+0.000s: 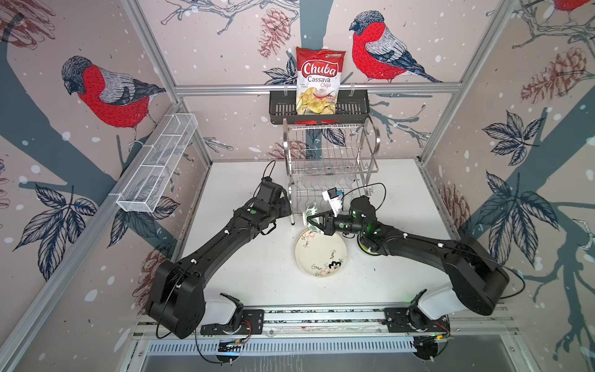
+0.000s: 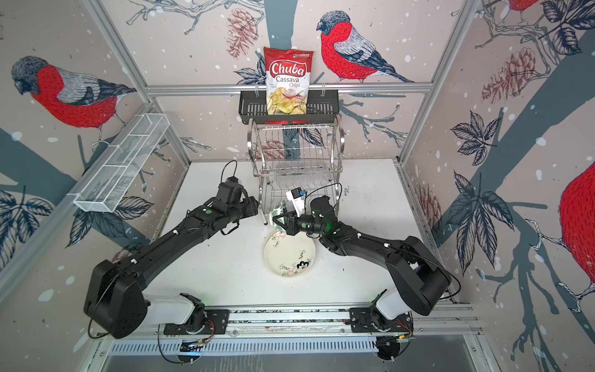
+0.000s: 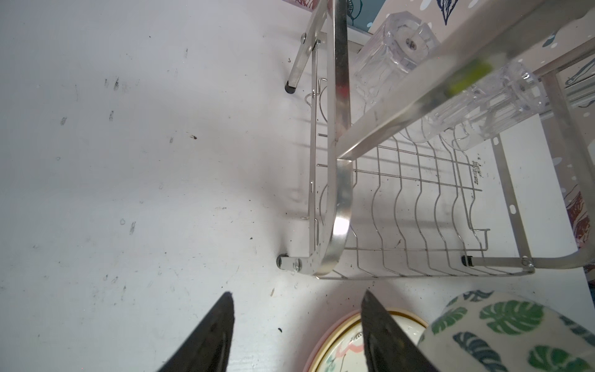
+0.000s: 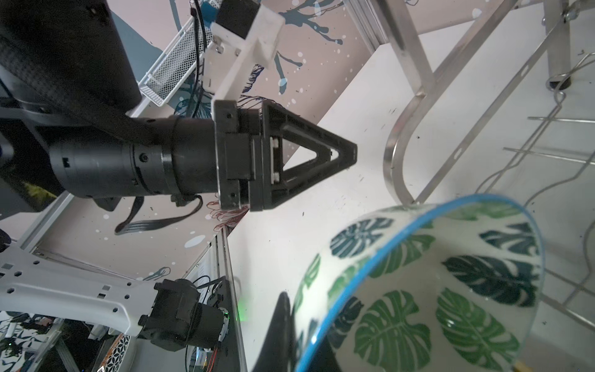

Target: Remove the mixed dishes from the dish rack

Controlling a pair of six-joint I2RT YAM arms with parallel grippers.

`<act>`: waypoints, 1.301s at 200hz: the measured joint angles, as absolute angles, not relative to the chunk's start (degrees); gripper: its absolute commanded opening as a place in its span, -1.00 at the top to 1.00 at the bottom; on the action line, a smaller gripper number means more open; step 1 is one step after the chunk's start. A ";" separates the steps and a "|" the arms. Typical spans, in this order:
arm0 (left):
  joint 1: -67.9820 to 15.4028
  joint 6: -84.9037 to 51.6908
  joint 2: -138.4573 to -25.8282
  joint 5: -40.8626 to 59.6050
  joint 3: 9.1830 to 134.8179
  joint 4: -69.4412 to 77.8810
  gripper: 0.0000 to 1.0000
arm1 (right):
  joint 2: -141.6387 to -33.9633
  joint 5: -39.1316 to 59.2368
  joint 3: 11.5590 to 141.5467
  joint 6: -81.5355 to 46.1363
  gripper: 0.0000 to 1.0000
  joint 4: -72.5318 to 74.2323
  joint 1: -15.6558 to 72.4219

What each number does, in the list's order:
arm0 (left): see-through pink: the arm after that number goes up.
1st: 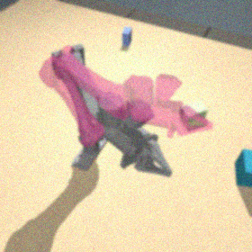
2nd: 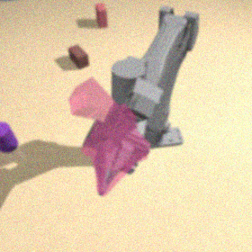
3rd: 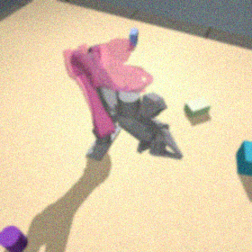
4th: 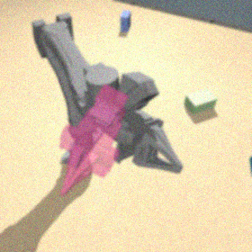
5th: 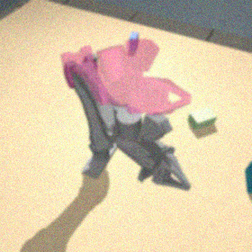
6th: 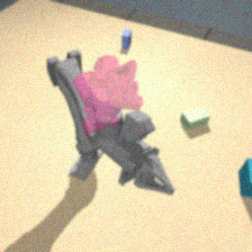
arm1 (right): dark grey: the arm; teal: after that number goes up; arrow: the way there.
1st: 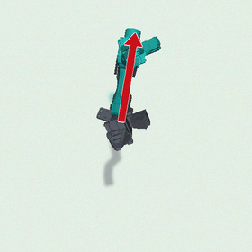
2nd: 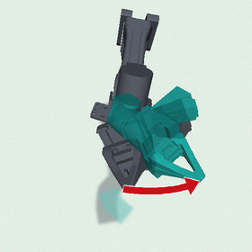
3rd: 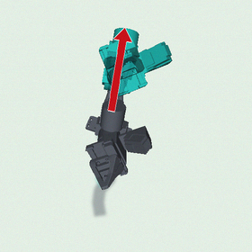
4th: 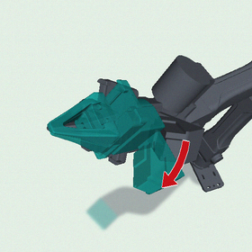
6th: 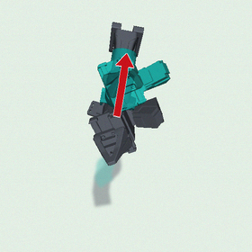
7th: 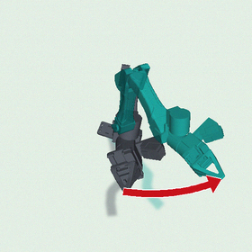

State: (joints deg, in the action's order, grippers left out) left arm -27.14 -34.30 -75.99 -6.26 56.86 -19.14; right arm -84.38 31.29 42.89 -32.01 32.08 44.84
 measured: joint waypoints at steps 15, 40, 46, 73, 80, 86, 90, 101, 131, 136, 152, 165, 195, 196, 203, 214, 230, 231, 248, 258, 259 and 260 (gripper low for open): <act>-27.14 -34.50 -73.95 -6.24 55.72 -20.10 -0.27 | -82.85 30.02 41.91 -31.64 1.00 30.98 45.84; -27.40 -35.18 -69.78 -6.20 53.93 -20.71 -0.32 | -79.40 27.09 40.38 -31.40 1.00 28.03 48.51; -27.53 -35.24 -68.66 -6.17 53.56 -20.80 -0.33 | -78.43 26.24 40.25 -31.24 1.00 27.16 49.39; -28.58 -35.53 -65.17 -5.56 52.82 -22.11 -0.36 | -74.02 20.40 40.53 -29.61 1.00 21.96 54.35; -29.12 -35.51 -64.55 -5.30 52.88 -22.70 -0.38 | -72.90 18.59 40.75 -29.02 1.00 20.43 55.94; -29.65 -35.48 -64.01 -4.58 53.06 -23.46 -0.40 | -71.81 16.84 40.95 -28.45 1.00 18.83 57.49; -29.89 -35.51 -63.79 -4.25 53.19 -23.81 -0.40 | -71.18 15.90 41.04 -28.29 1.00 18.02 58.37; -30.83 -35.46 -62.98 -3.95 53.93 -25.32 -0.42 | -69.60 13.41 41.43 -27.38 1.00 15.68 60.97; -31.81 -35.18 -59.72 -1.52 55.99 -28.95 -0.49 | -67.77 6.22 43.70 -25.76 1.00 8.03 68.01; -31.92 -34.98 -59.18 -1.26 56.42 -29.56 -0.51 | -67.77 4.80 44.36 -25.47 1.00 6.52 69.25; -32.49 -34.63 -57.87 0.12 58.94 -32.32 -0.56 | -67.92 1.96 47.03 -24.40 1.00 1.67 73.71; -33.26 -34.46 -57.19 1.50 61.19 -34.15 -0.60 | -68.66 -1.10 49.60 -23.81 1.00 -1.74 77.06; -37.45 -34.39 -57.23 3.46 64.27 -39.44 -0.63 | -70.98 -7.16 54.65 -22.55 1.00 -8.84 83.07; -37.74 -34.39 -57.25 3.49 64.34 -39.70 -0.63 | -71.02 -7.27 54.74 -22.52 1.00 -8.97 83.15; -39.33 -34.41 -57.39 3.92 64.40 -40.80 -0.63 | -71.33 -8.23 55.57 -22.39 1.00 -10.44 84.12; -42.61 -34.46 -57.82 4.32 64.40 -42.96 -0.63 | -72.60 -9.82 57.30 -22.28 1.00 -12.49 85.34; -46.74 -34.50 -58.70 3.86 64.38 -46.04 -0.62 | -74.52 -11.35 59.53 -21.82 1.00 -15.00 86.54; -46.92 -34.50 -58.74 3.84 64.36 -46.17 -0.61 | -74.59 -11.42 59.61 -21.80 1.00 -15.14 86.59; -50.17 -34.79 -59.31 2.39 63.96 -49.84 -0.56 | -75.92 -13.21 61.91 -21.15 1.00 -18.15 87.42; -51.68 -35.51 -59.53 2.37 63.66 -51.44 -0.50 | -76.82 -13.61 63.20 -20.86 1.00 -19.22 87.44; -51.77 -35.57 -59.55 2.39 63.64 -51.55 -0.50 | -76.95 -13.72 63.40 -20.86 1.00 -19.42 87.44; -51.86 -35.62 -59.57 2.39 63.61 -51.64 -0.50 | -77.01 -13.76 63.51 -20.84 1.00 -19.53 87.44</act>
State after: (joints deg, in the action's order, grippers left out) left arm -51.86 -35.62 -59.57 2.39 63.61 -51.64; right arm -77.01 -13.76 63.51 -20.84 -19.53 87.44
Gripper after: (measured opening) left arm 0.774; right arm 0.084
